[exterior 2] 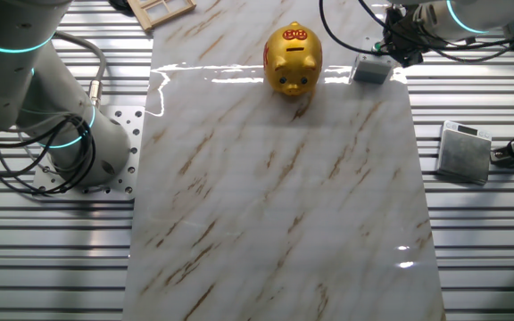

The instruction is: Drop coins into a piggy bank

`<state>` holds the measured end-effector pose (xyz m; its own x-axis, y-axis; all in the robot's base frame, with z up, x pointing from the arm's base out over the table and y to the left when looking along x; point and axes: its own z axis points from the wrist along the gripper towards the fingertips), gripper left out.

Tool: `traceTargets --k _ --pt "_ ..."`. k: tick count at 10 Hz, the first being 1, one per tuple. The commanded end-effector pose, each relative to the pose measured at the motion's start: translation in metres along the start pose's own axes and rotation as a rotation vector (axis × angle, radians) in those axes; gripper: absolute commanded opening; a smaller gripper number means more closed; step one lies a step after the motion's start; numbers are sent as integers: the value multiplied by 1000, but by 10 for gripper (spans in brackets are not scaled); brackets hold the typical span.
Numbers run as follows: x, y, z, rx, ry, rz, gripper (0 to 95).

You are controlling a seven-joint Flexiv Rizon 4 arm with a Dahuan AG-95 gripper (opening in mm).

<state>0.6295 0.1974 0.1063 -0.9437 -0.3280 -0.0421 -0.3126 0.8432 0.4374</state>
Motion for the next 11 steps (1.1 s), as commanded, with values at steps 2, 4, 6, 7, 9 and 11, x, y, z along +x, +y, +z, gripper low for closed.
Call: traceTargets --k 2,4,6,7,9,11 --pt "1 1 -2 2 -2 3 0" --pt "1 2 -3 4 -3 5 0" --pt "2 4 -5 11 2 9 0" --pt "3 6 -6 20 5 9 0" --pt "5 9 -11 39 11 -4 0" --pt "12 15 -21 85 23 -28 0"
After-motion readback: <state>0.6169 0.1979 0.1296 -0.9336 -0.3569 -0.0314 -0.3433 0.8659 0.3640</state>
